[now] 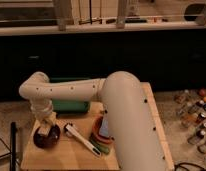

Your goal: Place eraser in purple bowl

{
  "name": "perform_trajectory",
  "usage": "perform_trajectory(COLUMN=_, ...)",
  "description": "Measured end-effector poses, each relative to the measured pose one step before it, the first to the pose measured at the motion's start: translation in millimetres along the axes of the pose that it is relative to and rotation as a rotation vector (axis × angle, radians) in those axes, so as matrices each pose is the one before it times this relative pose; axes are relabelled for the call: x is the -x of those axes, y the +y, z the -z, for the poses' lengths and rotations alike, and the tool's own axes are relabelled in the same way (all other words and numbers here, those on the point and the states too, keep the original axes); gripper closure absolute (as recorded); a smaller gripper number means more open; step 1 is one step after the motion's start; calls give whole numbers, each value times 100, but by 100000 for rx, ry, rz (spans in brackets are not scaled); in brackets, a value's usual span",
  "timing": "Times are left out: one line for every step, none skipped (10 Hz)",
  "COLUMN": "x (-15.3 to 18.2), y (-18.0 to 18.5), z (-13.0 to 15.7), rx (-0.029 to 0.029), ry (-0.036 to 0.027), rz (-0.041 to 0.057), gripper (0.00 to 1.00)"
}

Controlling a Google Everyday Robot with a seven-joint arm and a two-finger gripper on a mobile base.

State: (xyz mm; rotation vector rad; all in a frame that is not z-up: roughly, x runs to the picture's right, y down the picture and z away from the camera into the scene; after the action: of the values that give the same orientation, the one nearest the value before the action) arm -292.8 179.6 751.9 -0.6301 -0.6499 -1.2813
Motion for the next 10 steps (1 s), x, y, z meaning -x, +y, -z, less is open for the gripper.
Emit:
perform_trajectory(x=333, y=-32, z=-24, rx=826, ry=-120, rz=1329, gripper=100)
perform_trajectory(x=570, y=-213, z=-132, rx=1282, ry=-265, rz=2228, gripper=100)
perform_trajectory(x=359, y=-205, z=-139, rx=532, ry=-254, rz=1180, gripper=100)
perform_trajectory(x=243, y=55, z=-221, rx=568, ry=-400, rz=783, gripper=100)
perform_trajectory(x=234, y=40, z=-137, rx=316, ry=-233, rz=952, gripper=99)
perform_trajectory(x=217, y=-44, z=-139, rx=199, ry=-203, rz=994, gripper=94)
perform_trajectory(x=213, y=-84, z=-39, rx=49, ry=-35, rz=1259, gripper=84)
perform_trajectory(x=140, y=-61, z=-35, rx=123, ry=34, rz=999, gripper=73)
perform_trajectory(x=161, y=-148, z=54, rx=77, ry=78, rz=881, gripper=62)
perform_trajectory(x=109, y=-92, z=19, rx=312, ry=37, rz=757, gripper=52)
